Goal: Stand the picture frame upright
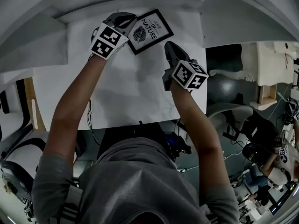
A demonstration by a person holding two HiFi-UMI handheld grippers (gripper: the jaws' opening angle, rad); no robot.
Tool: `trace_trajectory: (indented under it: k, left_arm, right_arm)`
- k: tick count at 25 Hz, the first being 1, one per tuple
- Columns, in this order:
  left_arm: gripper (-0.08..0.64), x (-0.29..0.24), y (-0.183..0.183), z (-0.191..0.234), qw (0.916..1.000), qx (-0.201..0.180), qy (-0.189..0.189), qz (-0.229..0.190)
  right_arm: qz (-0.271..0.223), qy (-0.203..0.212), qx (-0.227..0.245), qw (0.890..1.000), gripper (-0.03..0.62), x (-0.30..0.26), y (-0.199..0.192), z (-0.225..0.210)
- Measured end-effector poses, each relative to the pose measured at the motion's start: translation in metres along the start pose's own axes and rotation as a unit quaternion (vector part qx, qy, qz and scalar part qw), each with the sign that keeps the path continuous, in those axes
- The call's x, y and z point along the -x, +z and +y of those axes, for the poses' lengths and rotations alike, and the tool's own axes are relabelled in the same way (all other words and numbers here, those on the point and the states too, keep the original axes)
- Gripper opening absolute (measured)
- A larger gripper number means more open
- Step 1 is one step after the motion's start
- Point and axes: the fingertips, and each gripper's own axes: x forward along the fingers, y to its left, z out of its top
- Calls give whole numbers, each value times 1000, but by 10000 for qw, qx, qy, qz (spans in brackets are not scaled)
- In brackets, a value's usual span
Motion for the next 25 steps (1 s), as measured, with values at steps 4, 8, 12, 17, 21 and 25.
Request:
trace_trajectory:
  k: [4,8,12,17,21,25]
  left_arm:
    - [9,-28,-21,8,9992,-12,-176,350]
    - [18,-55,-50,8,9956,46,-411,837]
    - [107,-75,-65,5,9906,215,-636,1195]
    - [118,-89,-67,8,9892,485,-697,1195]
    - [118,-96,-70,7,9875,624,-741,1243]
    - [118,-96,-72,5,9870,755,-734,1215]
  right_arm:
    - [152,-185,-31,9997,29,-19,-10,-9]
    - [270,-340,-184,9989,29,-31,-19,-18]
    - [373,-519,-401,9971,31,-42,-29,-26]
    - [431,-626,-598,9953,31,-49,-39,-29]
    - [484,-639,-669,9945,95,-52,-45,-29]
    - [568,-634,-637,9943,110,-53,-50,-29]
